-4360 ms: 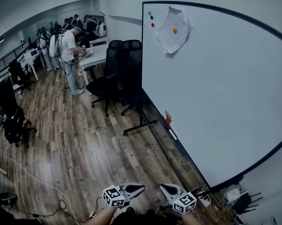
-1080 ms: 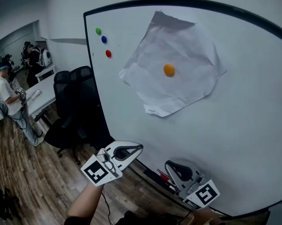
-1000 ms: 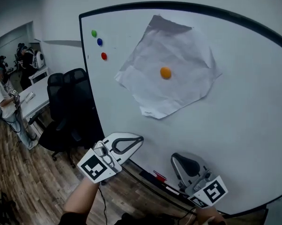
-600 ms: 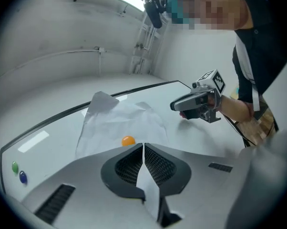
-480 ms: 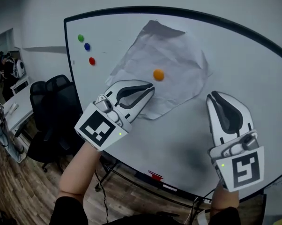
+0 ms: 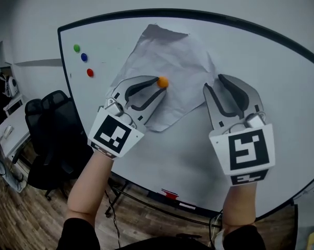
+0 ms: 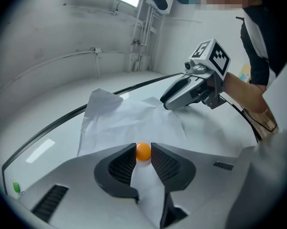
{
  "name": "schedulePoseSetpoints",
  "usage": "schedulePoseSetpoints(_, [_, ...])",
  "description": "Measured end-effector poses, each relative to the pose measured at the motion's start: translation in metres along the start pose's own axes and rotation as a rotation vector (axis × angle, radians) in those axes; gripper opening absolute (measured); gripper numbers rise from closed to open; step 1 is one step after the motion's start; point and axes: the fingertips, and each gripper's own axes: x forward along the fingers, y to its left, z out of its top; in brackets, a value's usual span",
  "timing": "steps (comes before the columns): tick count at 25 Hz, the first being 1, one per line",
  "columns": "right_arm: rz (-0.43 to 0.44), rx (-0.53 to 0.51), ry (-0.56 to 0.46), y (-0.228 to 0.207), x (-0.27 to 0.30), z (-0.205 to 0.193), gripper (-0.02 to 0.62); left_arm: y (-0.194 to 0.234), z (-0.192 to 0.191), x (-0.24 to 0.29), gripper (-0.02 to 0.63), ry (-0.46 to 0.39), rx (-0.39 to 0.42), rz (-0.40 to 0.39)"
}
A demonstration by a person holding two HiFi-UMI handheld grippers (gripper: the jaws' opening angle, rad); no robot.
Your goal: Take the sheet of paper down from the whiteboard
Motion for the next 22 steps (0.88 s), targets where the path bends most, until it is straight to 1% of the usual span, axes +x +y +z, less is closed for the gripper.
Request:
schedulePoseSetpoints(5, [-0.018,-0.014,0.020,-0.001,0.005,0.006,0.123,0.002,-0.004,0.002,0.098,-0.011,-0.030,0.010])
schedulePoseSetpoints(8, [-0.050,-0.024,0.042,-0.006,0.008,0.007,0.123,0.002,-0.005,0.001,0.098,-0.020,-0.039,0.014])
schedulePoseSetpoints(12, [-0.066,-0.031,0.067,-0.009,0.012,0.006,0.123,0.002,-0.002,0.002,0.098,-0.023,-0.026,0.024])
schedulePoseSetpoints(17, [-0.085,-0.056,0.080,-0.011,0.013,0.004,0.106,-0.001,0.006,0.003,0.098,-0.035,-0.003,0.021])
schedulePoseSetpoints(22, [-0.091,-0.076,0.096,-0.009,0.015,0.002,0.073,-0.003,0.008,0.010,0.098,-0.006,0.019,0.024])
